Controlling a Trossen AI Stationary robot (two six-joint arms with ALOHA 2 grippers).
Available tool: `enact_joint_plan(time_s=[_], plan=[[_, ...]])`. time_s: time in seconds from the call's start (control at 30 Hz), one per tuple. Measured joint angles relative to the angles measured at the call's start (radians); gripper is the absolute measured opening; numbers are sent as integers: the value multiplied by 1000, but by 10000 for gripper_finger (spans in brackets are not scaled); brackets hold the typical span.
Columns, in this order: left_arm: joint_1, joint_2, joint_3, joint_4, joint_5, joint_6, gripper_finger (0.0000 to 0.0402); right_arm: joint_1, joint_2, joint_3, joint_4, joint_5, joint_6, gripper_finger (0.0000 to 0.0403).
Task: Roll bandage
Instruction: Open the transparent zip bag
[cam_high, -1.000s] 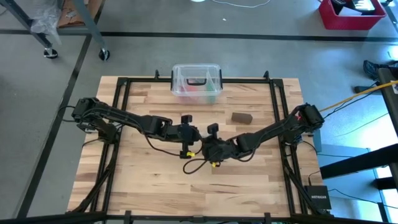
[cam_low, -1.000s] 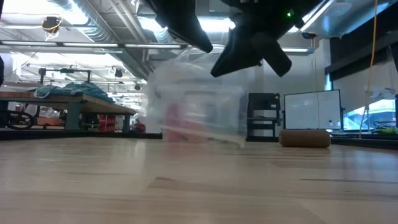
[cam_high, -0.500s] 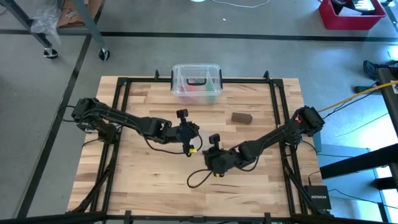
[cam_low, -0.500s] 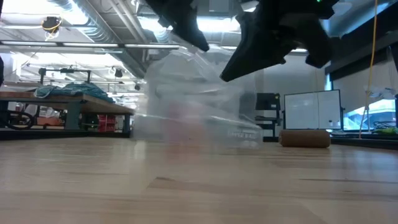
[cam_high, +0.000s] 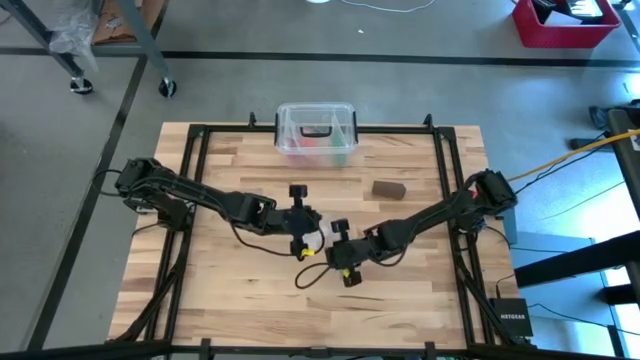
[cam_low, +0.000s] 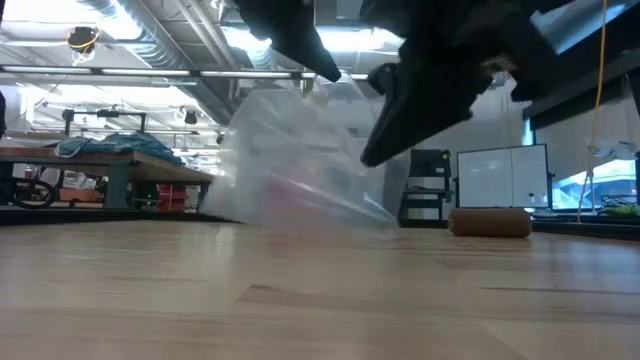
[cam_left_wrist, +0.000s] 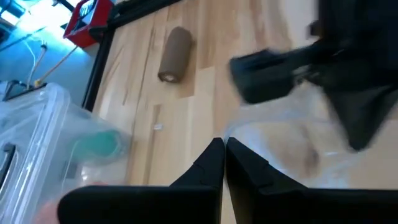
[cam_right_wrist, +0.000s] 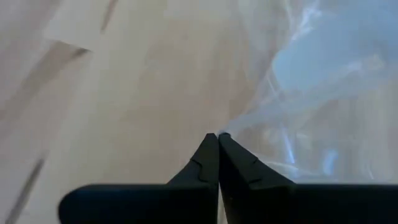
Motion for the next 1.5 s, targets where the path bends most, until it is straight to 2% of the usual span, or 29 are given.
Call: enact_joint_plan(time_s=[0.13, 0.2, 0.33, 0.37, 0.47, 0.53, 0.63, 0.87, 1.0, 1.33, 1.5], plan=[[-6, -1, 0, -1, 5, 0, 5, 6, 11, 0, -2, 176, -29, 1], [-5, -1, 0, -17, 27, -10, 5, 5, 11, 0, -2, 180, -29, 1], [2, -1, 0, -21, 104, -33, 5, 4, 13, 0, 1, 77, -28, 1], [3, -1, 0, -30, 121, -44, 5, 4, 16, 0, 3, 80, -28, 1], [10, 4, 0, -34, 127, -70, 6, 8, 19, -1, -1, 215, -30, 1], [12, 5, 0, -35, 127, -81, 9, 5, 18, 0, 1, 250, -31, 1], [13, 15, 1, -27, 127, -109, 26, 3, 18, 0, 0, 243, -30, 1], [6, 8, 11, -70, 127, -139, 106, 6, 18, 0, -2, 234, -30, 1], [-19, 3, 34, -78, 126, -145, 133, 4, 18, 0, -3, 234, -26, 1], [-20, 125, 35, -79, 137, -137, 143, -2, 18, 0, -20, 245, 2, 1], [9, 148, 35, -81, 158, -198, 143, -2, 18, 0, -38, 245, 2, 1]])
